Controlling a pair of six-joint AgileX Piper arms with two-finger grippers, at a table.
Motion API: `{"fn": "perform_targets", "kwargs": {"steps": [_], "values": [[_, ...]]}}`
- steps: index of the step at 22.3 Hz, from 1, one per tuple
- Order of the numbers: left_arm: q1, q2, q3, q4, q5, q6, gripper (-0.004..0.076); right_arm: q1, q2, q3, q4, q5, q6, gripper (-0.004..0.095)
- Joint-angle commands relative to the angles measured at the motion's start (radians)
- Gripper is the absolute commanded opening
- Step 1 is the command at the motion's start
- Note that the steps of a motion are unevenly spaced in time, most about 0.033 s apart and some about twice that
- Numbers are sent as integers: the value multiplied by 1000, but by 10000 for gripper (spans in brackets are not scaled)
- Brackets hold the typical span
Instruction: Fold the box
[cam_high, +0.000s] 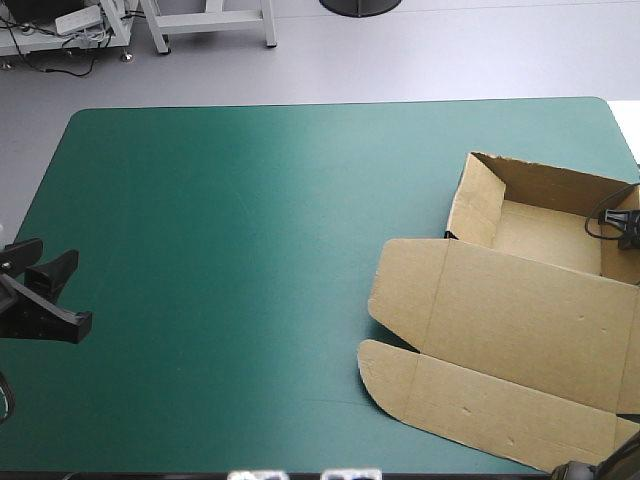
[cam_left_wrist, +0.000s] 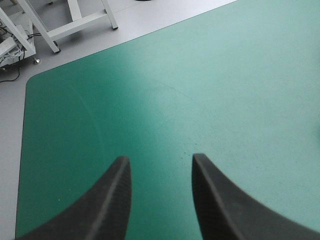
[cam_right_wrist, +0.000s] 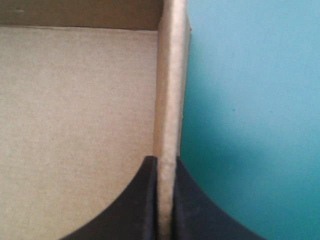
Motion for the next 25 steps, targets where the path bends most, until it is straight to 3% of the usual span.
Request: {"fn": "perform_targets", "kwargs": {"steps": [1,4,7,14,17,20,22,25], "values": [[-6,5,-17,3,-14,-10,284,-1,-34,-21,18,-51,-57,116],[-6,7,-17,3,-14,-10,274,-1,-28,-21,16,-85,-92,304],[-6,7,-17,7,-14,-10,255,-1,-28,-28,37,-75,-92,324],[-6,7,-17,50,-18,-10,246,-4,-89,-288,60,149,-79,321],[-6,7,-17,52,-34,-10,244,-4,-180,-416,164,220,-79,258],[-6,7,-17,52,-43,-54,211,-4,-312,-479,278,284,-79,60],[-6,-5,-17,52,-57,-54,170,-4,-381,-479,286,295,-79,-27],[-6,-36,-17,52,-90,-54,98,-4,-488,-474,271,302,-75,-24]]}}
